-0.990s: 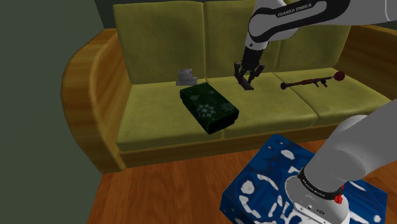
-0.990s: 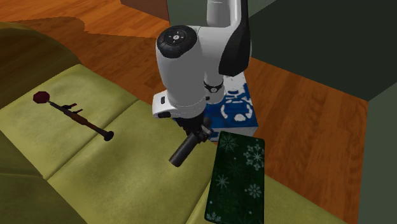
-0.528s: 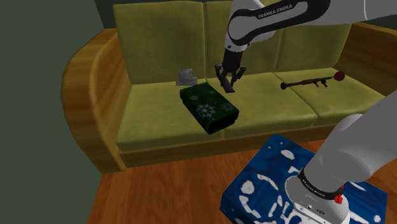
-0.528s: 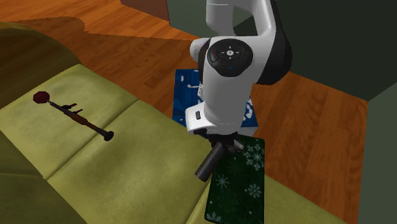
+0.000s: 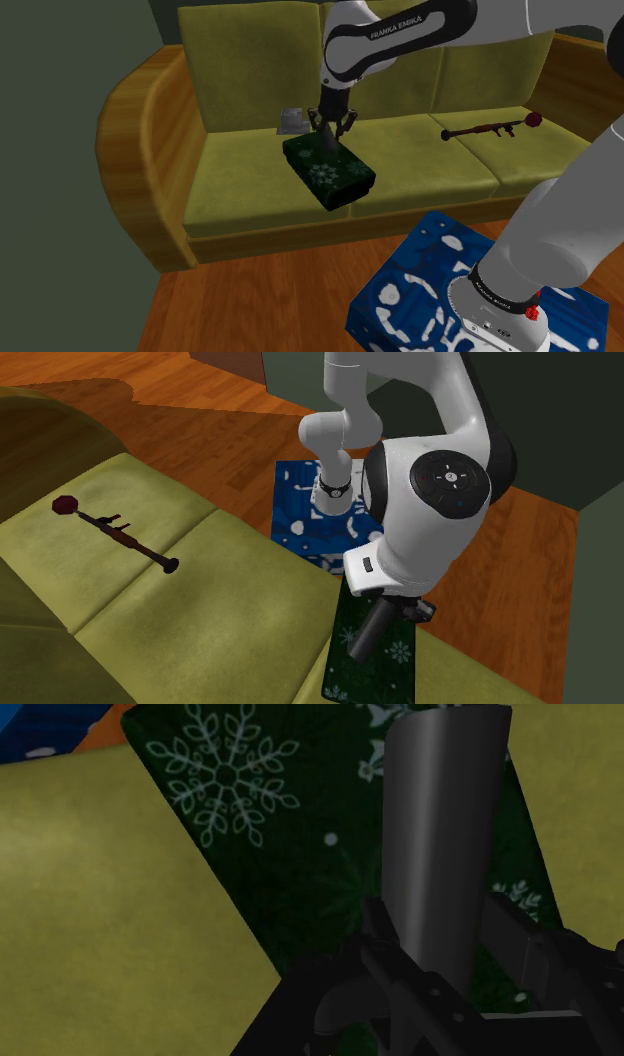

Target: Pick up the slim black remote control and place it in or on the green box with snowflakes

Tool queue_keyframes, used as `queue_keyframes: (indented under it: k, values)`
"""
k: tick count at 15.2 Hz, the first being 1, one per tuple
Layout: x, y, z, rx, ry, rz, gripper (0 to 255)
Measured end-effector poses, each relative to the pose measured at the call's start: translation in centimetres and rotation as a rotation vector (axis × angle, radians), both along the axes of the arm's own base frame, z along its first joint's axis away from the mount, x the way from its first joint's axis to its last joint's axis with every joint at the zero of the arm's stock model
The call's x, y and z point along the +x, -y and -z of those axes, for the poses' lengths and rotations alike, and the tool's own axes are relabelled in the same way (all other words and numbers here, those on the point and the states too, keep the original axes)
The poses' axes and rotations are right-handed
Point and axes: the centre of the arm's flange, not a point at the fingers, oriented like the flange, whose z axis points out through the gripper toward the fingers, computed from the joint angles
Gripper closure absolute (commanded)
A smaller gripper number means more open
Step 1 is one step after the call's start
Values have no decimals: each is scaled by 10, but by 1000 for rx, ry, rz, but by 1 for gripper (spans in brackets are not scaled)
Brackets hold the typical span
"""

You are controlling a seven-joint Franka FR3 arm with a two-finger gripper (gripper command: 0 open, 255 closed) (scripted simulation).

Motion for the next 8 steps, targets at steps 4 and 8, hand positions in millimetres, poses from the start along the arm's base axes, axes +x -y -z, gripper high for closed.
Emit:
queue_keyframes:
  k: [4,8]
  values:
    - [0,-4,19,0,0,1,255]
    - [2,-4,41,0,0,0,255]
